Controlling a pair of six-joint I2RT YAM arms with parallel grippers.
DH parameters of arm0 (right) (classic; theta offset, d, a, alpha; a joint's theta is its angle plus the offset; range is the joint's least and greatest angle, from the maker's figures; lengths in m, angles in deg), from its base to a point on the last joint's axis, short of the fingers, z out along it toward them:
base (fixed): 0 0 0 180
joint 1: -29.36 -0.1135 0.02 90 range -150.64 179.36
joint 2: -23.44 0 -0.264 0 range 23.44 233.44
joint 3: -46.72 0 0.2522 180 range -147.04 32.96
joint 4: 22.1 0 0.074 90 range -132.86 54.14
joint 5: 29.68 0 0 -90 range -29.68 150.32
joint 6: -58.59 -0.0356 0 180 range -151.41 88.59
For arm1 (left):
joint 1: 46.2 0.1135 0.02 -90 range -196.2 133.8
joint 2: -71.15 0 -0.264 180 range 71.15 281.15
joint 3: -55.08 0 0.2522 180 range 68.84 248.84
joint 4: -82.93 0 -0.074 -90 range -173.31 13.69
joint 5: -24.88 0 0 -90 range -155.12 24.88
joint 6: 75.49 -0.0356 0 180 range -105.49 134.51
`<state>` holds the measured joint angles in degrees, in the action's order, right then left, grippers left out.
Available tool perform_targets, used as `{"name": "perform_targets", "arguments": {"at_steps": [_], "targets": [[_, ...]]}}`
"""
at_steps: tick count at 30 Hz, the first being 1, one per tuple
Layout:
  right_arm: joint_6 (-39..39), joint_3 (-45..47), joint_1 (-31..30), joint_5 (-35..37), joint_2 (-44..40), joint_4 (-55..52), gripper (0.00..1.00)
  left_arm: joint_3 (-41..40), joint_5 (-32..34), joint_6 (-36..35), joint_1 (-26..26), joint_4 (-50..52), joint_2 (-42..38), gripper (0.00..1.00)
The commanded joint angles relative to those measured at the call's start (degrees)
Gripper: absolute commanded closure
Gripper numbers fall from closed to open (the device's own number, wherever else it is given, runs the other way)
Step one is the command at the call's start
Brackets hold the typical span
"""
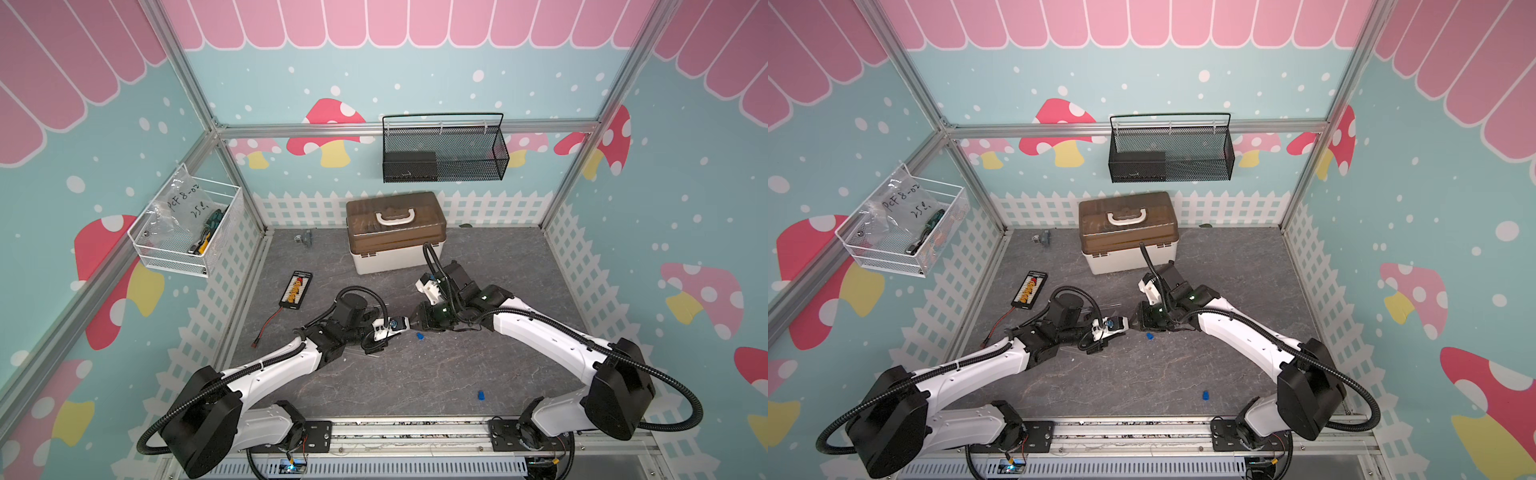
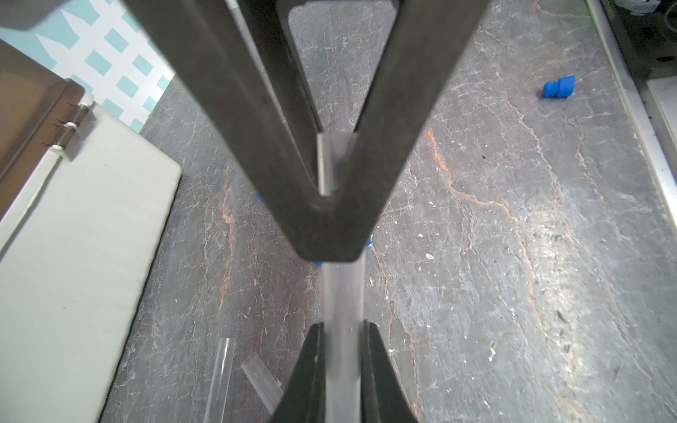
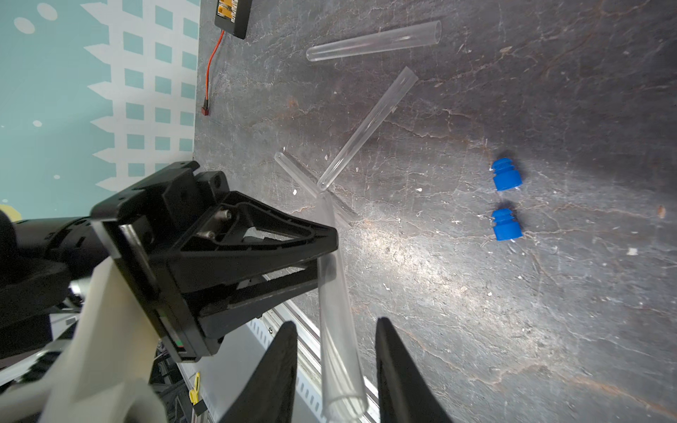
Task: Insert stoppers into test tubes
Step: Pick up the test tube at the center of the board.
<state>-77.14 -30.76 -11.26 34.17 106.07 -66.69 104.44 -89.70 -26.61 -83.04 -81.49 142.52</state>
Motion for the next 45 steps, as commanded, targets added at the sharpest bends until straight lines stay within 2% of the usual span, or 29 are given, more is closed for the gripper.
{"name": "perform_targets", "arguments": {"at_steps": [1, 11, 15, 34, 36, 39, 42, 45], "targets": [[-0.66, 0.88, -0.55, 0.29, 0.68, 0.72, 0.65, -0.17, -1.79, 0.42, -0.16, -1.03, -0.28, 0.84], [-0.93, 1.85, -0.62, 0.31, 1.25, 1.96, 0.69, -0.11, -1.96, 0.34, -0.16, -0.78, -0.3, 0.84], [-1.28, 2.02, -0.61, 0.03, 1.47, 2.44, 0.75, 0.09, -1.9, 0.28, -0.16, -0.33, -0.09, 0.84], [-1.8, 3.35, -0.69, -1.09, 1.21, 3.83, 0.86, 0.54, -0.17, -0.18, -0.07, 1.39, -0.88, 0.83], [-1.81, 3.39, -0.69, -1.56, 1.13, 4.03, 0.87, 0.44, 0.72, -0.44, -0.09, 1.5, -1.19, 0.78], [-1.63, 3.19, -0.69, -2.02, 0.49, 4.35, 0.89, -0.52, 3.12, -0.28, 0.39, -0.48, -2.66, 0.63], [-1.38, 3.17, -0.53, -4.64, -0.36, 5.99, 0.9, -1.96, 1.4, 0.02, 1.65, -1.93, -5.11, 0.52], [-1.2, 2.73, -0.56, -6.89, -0.8, 6.13, 0.9, -3.41, -0.72, -1.02, 2.52, -2.09, -7.23, 0.48]]}}
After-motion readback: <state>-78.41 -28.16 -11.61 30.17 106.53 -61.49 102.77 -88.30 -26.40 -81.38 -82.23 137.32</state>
